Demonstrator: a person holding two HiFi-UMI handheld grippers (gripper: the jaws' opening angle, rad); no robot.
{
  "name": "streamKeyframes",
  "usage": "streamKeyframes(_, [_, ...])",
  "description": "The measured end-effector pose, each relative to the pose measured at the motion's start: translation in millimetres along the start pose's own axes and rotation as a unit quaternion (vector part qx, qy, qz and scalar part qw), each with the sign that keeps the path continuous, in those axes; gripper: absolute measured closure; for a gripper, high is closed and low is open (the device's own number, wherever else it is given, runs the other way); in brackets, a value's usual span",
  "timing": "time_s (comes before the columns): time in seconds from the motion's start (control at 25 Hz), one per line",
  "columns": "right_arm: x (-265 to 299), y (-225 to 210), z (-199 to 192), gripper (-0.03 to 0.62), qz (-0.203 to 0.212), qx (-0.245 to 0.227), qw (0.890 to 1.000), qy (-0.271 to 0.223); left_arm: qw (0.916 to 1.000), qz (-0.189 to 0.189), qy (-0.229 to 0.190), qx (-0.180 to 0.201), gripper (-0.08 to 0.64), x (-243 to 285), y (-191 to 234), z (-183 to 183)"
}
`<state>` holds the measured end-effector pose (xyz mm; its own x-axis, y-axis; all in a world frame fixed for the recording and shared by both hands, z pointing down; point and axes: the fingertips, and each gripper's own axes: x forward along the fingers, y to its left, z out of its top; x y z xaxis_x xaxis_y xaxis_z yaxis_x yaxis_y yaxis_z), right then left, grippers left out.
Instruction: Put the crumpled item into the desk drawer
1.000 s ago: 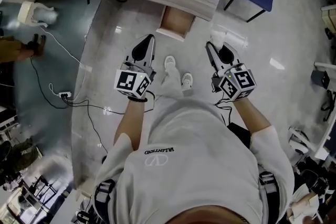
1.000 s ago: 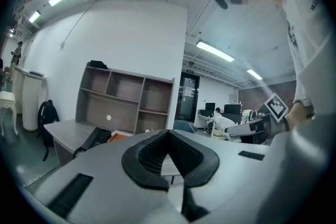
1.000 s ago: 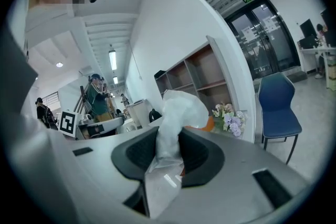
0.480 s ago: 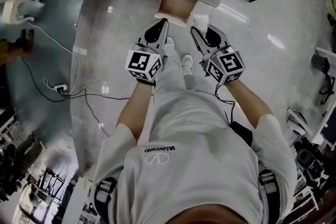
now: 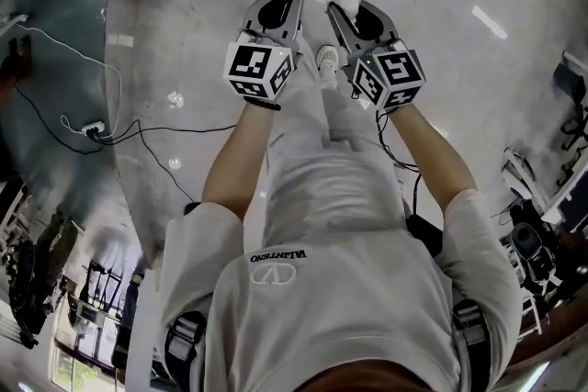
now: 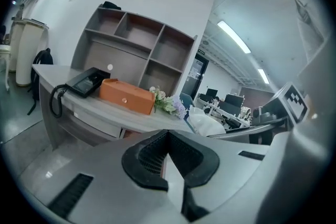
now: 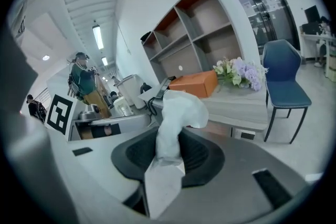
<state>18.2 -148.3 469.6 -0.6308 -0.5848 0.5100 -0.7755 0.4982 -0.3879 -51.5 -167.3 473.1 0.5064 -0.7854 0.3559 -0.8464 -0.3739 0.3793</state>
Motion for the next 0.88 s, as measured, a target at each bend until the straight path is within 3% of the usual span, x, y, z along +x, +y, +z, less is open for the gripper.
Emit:
streamKeyframes(0.32, [50.2, -23.1, -44.2, 0.482, -0.017, 0.012, 0.999, 0.027, 0.9994, 0.006, 0.035, 0.001, 0.561, 33.7, 29.0, -55.1])
streamKeyframes(0.88, [121.1, -58.3, -110.1, 0.481, -0.033, 0.025, 0.997, 0.066, 0.9977, 0.014, 0.056, -0.037, 0.561, 72.0, 83.2, -123.0])
